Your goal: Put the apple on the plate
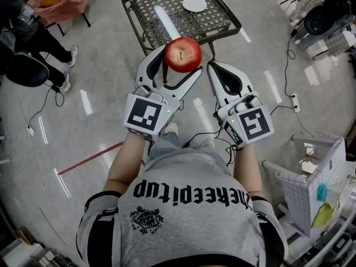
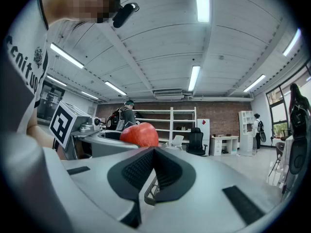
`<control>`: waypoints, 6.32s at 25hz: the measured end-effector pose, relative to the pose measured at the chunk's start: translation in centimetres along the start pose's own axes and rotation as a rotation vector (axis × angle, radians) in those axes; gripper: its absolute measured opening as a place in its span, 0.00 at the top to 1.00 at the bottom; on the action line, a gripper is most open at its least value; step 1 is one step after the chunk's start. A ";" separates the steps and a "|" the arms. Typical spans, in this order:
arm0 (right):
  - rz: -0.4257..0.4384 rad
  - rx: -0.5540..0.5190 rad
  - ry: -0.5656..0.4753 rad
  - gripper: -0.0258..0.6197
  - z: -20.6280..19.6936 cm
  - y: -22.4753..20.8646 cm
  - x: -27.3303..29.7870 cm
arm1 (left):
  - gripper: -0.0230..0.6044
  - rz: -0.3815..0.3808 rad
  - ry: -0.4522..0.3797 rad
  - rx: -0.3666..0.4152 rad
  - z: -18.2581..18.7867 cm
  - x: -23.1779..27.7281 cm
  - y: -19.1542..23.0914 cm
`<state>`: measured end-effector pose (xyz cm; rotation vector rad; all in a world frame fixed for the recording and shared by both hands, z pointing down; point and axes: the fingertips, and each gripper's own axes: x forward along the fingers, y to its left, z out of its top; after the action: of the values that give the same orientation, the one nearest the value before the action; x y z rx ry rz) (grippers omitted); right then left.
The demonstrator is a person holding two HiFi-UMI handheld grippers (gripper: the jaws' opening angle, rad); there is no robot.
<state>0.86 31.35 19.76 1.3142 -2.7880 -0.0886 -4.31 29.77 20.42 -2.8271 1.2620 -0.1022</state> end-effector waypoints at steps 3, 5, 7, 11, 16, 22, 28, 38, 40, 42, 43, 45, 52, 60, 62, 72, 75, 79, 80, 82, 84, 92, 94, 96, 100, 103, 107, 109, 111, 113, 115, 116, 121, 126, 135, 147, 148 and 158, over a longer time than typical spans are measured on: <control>0.004 -0.003 0.004 0.95 -0.1 0.3 0.1 | 0.31 -0.005 -0.034 0.024 0.4 0.1 0.1; 0.006 -0.004 0.006 0.95 -0.1 0.4 0.2 | 0.31 -0.006 -0.033 0.023 0.4 0.0 0.2; 0.007 -0.006 0.007 0.95 -0.1 0.4 0.4 | 0.31 -0.005 -0.045 0.030 0.4 0.1 0.3; 0.014 -0.011 0.011 0.95 -0.1 0.5 0.8 | 0.31 -0.006 -0.045 0.032 0.4 0.1 0.7; 0.016 -0.016 0.019 0.95 0.0 0.9 1.6 | 0.31 -0.005 -0.043 0.030 0.4 -0.2 1.5; -0.002 0.003 0.010 0.95 -0.3 1.8 3.7 | 0.31 -0.021 -0.038 0.041 -0.2 -0.7 3.7; -0.058 0.019 0.004 0.95 -0.2 3.1 5.1 | 0.31 -0.082 -0.044 0.060 -0.6 -1.3 5.4; -0.151 0.066 0.018 0.94 -0.7 0.7 4.5 | 0.31 -0.131 -0.070 0.007 -0.9 0.2 5.5; -0.155 0.054 0.032 0.94 -1.0 0.4 5.1 | 0.31 -0.133 -0.072 0.006 -0.9 0.6 5.8; -0.150 0.049 0.037 0.92 -1.2 0.1 5.6 | 0.31 -0.132 -0.071 0.010 -0.9 1.0 6.0; -0.145 0.051 0.037 0.92 -1.2 -0.1 5.9 | 0.31 -0.130 -0.070 0.012 -0.9 1.3 6.1; -0.135 0.054 0.038 0.92 -1.3 -0.8 6.4 | 0.31 -0.127 -0.065 0.018 -0.9 2.1 6.3; -0.109 0.063 0.048 0.92 -2.0 -4.6 8.2 | 0.31 -0.110 -0.045 0.015 -1.3 5.9 7.3; -0.049 0.049 0.054 0.92 -2.5 -10.5 10.2 | 0.31 -0.046 -0.030 0.007 -1.2 11.7 7.9; -0.033 0.052 0.053 0.92 -2.5 -12.1 10.7 | 0.31 -0.033 -0.029 0.004 -1.1 13.2 8.0; 0.051 0.059 0.054 0.92 -3.1 -18.0 12.1 | 0.31 0.037 -0.011 -0.007 -1.2 19.1 8.0; 0.076 0.059 0.054 0.92 -3.4 -19.8 12.4 | 0.31 0.058 -0.009 -0.008 -1.2 21.0 8.0; 0.110 0.056 0.049 0.92 -4.0 -22.1 12.7 | 0.31 0.093 -0.006 -0.008 -1.4 23.3 8.0; 0.118 0.055 0.046 0.92 -4.1 -22.6 12.7 | 0.31 0.101 -0.007 -0.006 -1.5 23.8 7.9; 0.131 0.054 0.039 0.92 -4.3 -23.6 12.7 | 0.31 0.114 -0.010 0.000 -1.5 24.8 7.7; 0.144 0.053 0.034 0.92 -4.5 -24.6 12.6 | 0.31 0.126 -0.016 0.005 -1.4 25.7 7.5; 0.156 0.071 0.016 0.92 -3.8 -25.2 13.9 | 0.31 0.122 0.000 0.027 -1.0 26.6 8.2; 0.147 0.078 0.019 0.92 -3.7 -25.3 14.7 | 0.31 0.119 0.001 0.022 -0.8 26.7 9.0; 0.134 0.085 0.025 0.92 -3.9 -25.4 15.6 | 0.31 0.111 0.010 0.010 -1.0 26.9 9.9; 0.110 0.096 0.035 0.92 -4.2 -25.3 17.3 | 0.31 0.089 0.003 0.021 -1.4 27.3 11.7; 0.089 0.094 0.037 0.92 -4.1 -25.6 18.3 | 0.31 0.066 0.002 0.021 -1.3 27.7 12.7; 0.061 0.101 0.041 0.92 -4.2 -25.6 19.9 | 0.31 0.038 0.011 0.024 -1.6 28.1 14.3; 0.050 0.105 0.044 0.92 -4.4 -25.4 21.0 | 0.31 0.028 0.020 0.018 -1.9 28.2 15.3; 0.037 0.110 0.048 0.92 -4.5 -25.3 22.2 | 0.31 0.014 0.034 0.005 -2.3 28.2 16.5; 0.024 0.114 0.054 0.92 -4.6 -25.1 23.3 | 0.31 -0.003 0.029 0.013 -2.4 28.5 17.7; 0.010 0.118 0.059 0.92 -4.8 -25.0 24.4 | 0.31 -0.020 0.028 0.018 -2.7 28.7 18.7; 0.003 0.119 0.061 0.92 -4.9 -25.0 24.9 | 0.31 -0.028 0.028 0.016 -2.8 28.8 19.2; -0.038 0.126 0.073 0.92 -5.6 -25.3 26.9 | 0.31 -0.067 0.028 0.005 -3.7 29.7 21.4; -0.084 0.128 0.082 0.92 -5.9 -25.9 27.8 | 0.31 -0.110 0.027 -0.002 -4.1 30.7 22.2; -0.148 0.137 0.103 0.92 -7.1 -26.5 30.5 | 0.31 -0.180 0.034 -0.011 -5.4 32.2 24.7; -0.208 0.135 0.135 0.92 -8.2 -27.4 31.8 | 0.31 -0.235 0.054 -0.034 -6.9 33.7 26.2; -0.209 0.136 0.135 0.92 -8.3 -27.6 31.7 | 0.31 -0.235 0.057 -0.032 -7.0 33.8 26.2; -0.168 0.149 0.139 0.93 -9.7 -30.2 33.1 | 0.31 -0.209 0.098 -0.029 -8.7 36.4 26.3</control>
<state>3.79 -13.60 28.06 1.5225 -2.6084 0.1998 -0.26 -14.97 28.92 -3.0050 0.9864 -0.2337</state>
